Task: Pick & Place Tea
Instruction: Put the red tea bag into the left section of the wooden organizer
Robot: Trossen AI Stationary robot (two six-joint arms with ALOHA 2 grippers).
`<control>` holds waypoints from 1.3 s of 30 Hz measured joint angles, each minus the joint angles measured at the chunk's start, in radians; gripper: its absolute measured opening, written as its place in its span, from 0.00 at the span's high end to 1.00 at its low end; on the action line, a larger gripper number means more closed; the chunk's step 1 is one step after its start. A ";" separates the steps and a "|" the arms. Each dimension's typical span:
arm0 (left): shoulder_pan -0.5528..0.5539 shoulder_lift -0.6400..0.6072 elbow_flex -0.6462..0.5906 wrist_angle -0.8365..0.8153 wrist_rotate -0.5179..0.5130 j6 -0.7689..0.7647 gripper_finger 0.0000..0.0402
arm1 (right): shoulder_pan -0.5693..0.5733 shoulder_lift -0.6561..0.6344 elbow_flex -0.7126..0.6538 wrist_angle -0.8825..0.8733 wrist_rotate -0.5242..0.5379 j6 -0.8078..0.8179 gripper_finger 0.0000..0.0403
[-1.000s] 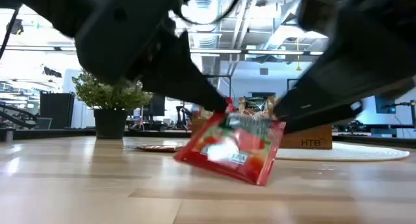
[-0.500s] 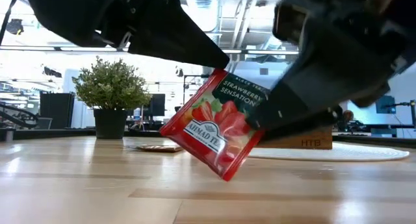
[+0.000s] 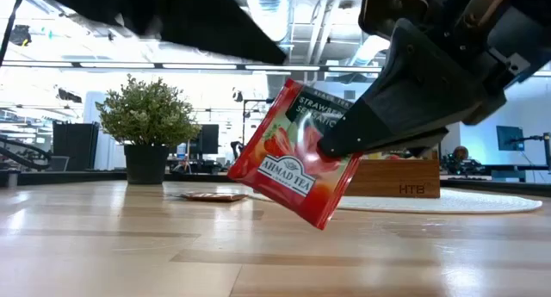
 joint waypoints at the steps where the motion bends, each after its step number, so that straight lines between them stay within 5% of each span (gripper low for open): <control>1: -0.005 -0.021 0.000 -0.024 0.007 -0.015 0.97 | 0.000 -0.006 0.008 -0.028 0.001 0.000 0.98; 8: 0.003 -0.115 0.000 -0.179 0.105 -0.243 0.74 | 0.023 -0.065 0.107 -0.372 0.085 -0.012 1.00; 14: 0.018 -0.121 -0.001 -0.327 0.001 -0.300 0.56 | -0.035 -0.117 0.237 -0.718 0.140 -0.139 1.00; 24: -0.037 -0.206 0.000 -0.693 -0.116 -0.612 0.57 | -0.357 -0.190 0.326 -0.816 0.064 -0.578 1.00; 39: -0.059 -0.203 0.000 -0.784 -0.127 -0.705 0.58 | -0.529 -0.172 0.324 -0.867 -0.145 -0.625 1.00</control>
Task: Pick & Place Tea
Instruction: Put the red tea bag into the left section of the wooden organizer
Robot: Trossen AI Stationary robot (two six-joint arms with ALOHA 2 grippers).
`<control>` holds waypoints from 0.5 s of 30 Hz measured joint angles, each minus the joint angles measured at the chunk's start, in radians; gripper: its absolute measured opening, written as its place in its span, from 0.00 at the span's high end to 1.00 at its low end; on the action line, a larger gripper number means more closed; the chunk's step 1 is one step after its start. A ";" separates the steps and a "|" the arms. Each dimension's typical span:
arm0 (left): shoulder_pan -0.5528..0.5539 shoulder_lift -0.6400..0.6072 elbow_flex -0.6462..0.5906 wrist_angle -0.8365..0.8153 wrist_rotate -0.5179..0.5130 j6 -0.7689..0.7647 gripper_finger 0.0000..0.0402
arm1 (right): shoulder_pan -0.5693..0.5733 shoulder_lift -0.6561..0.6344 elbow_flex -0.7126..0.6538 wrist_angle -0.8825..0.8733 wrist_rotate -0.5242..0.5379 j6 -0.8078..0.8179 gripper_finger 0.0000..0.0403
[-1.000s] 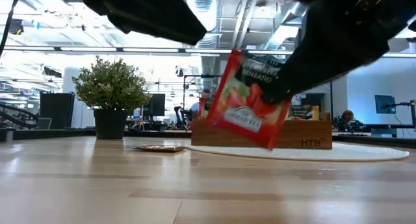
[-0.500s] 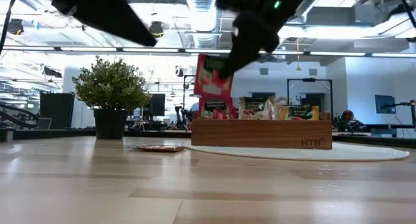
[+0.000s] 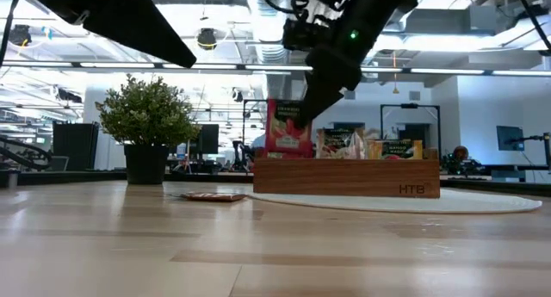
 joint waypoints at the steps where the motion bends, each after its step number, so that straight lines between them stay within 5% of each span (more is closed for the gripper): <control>1: 0.000 0.000 0.000 0.000 0.000 0.000 0.58 | -0.003 0.010 0.000 0.004 -0.012 -0.002 1.00; 15: 0.000 0.001 0.000 0.016 0.000 -0.002 0.58 | -0.017 0.053 -0.001 -0.006 -0.019 -0.005 0.97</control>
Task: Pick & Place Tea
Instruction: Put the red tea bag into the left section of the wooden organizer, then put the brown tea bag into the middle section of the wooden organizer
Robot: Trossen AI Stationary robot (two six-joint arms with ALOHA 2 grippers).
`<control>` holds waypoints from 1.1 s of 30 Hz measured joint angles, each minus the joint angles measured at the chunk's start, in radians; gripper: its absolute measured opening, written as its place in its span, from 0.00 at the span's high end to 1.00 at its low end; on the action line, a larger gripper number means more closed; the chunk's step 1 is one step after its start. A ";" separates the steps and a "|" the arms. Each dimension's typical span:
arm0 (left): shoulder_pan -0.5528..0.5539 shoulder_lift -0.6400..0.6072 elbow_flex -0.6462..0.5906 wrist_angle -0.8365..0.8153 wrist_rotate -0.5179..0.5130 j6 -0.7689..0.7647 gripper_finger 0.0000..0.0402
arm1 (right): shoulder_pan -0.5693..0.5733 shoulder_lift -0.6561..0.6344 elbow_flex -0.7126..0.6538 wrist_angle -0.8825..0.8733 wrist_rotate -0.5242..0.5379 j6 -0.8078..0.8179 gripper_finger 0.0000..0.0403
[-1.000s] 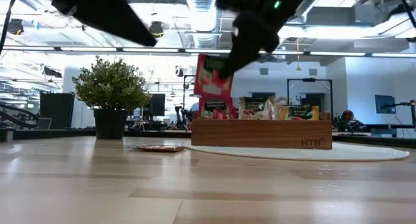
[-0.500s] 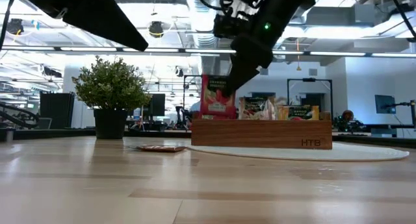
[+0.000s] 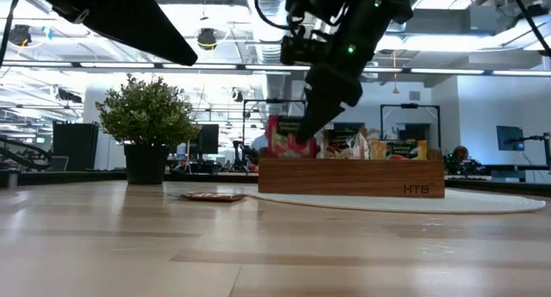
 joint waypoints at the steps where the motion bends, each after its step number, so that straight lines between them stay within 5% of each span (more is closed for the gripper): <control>1: 0.000 0.000 0.000 0.002 0.000 0.000 0.58 | 0.000 -0.003 0.001 0.002 0.000 0.000 0.94; 9: 0.000 0.000 0.000 0.012 0.000 0.000 0.58 | 0.000 -0.004 0.003 -0.020 0.067 0.000 0.58; 13: 0.000 0.000 0.000 0.014 0.000 0.001 0.58 | 0.003 -0.019 0.032 -0.022 0.129 0.011 0.47; 21: 0.000 0.000 0.000 0.007 0.020 0.001 0.58 | 0.161 -0.064 0.093 -0.009 0.399 0.058 0.57; 26: 0.002 0.000 0.000 -0.029 0.093 -0.024 0.58 | 0.336 -0.083 0.083 -0.005 0.397 0.189 0.66; 33: 0.017 0.000 -0.017 -0.138 0.120 -0.247 0.58 | 0.583 -0.014 0.046 0.062 0.397 0.443 0.73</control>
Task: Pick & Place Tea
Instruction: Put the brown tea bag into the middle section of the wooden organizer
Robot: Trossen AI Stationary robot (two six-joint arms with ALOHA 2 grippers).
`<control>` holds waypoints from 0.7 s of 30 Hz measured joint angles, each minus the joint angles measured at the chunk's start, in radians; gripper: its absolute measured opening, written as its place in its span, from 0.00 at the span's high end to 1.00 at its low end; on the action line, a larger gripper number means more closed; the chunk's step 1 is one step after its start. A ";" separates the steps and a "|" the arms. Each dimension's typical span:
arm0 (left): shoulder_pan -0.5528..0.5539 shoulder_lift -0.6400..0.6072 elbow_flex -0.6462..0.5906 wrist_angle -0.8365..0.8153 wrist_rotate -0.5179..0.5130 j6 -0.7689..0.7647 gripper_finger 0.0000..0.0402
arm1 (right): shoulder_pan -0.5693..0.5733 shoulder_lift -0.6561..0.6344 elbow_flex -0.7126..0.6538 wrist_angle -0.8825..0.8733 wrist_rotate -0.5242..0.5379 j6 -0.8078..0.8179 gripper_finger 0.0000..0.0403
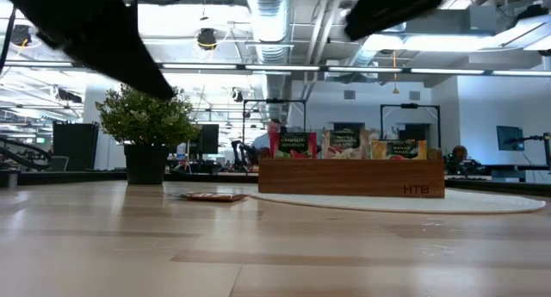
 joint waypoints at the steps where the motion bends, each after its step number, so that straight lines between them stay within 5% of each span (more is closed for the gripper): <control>1: 0.006 0.000 -0.009 -0.007 0.004 -0.035 0.58 | 0.030 0.008 0.000 -0.004 0.000 0.028 0.74; 7: 0.047 0.000 -0.076 -0.021 0.139 -0.217 0.56 | 0.185 0.030 0.002 -0.022 0.062 0.150 0.75; 11: 0.094 0.000 -0.138 -0.022 0.224 -0.269 0.56 | 0.263 0.050 0.000 -0.021 0.204 0.188 0.75; 21: 0.231 0.031 -0.212 0.167 0.174 -0.221 0.74 | 0.286 0.057 0.001 -0.046 0.318 0.188 0.75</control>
